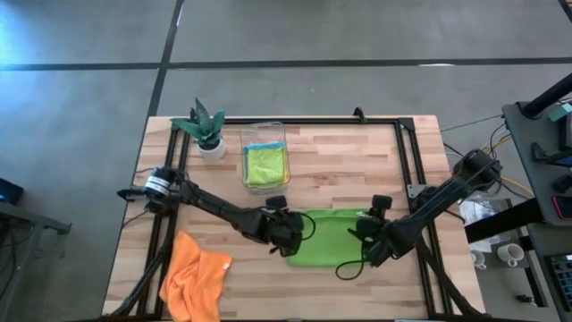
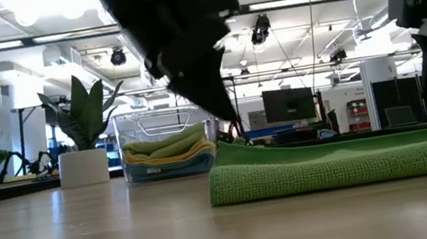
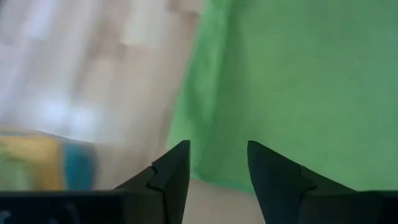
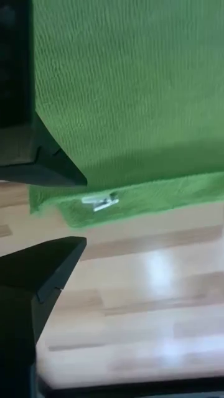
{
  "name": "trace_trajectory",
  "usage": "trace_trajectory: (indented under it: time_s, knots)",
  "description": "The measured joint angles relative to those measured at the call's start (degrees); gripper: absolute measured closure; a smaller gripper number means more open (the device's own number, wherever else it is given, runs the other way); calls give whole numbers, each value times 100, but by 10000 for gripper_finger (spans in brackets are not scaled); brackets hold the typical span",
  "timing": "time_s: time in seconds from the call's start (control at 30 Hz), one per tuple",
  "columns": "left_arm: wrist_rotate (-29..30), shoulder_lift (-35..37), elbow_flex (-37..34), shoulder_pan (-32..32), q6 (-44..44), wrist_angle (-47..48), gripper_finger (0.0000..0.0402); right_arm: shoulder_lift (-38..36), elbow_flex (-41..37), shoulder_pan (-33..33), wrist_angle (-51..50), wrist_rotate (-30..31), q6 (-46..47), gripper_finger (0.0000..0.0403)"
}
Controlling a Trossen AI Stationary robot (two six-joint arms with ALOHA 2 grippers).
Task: Fold microfiber towels
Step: Fold the green microfiber cloth
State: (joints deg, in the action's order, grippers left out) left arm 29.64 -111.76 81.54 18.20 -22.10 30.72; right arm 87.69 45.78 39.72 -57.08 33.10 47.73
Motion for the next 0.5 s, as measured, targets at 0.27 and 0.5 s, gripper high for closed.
trace_trajectory:
  time_s: [0.27, 0.5]
  knots:
    - [-942, 6, -192, -296, 231, -191, 256, -901, -105, -455, 374, -576, -781, 269]
    - [-2039, -142, -24, -640, 749, -477, 255, -1417, -177, -1460, 1047, -1421, -2096, 266]
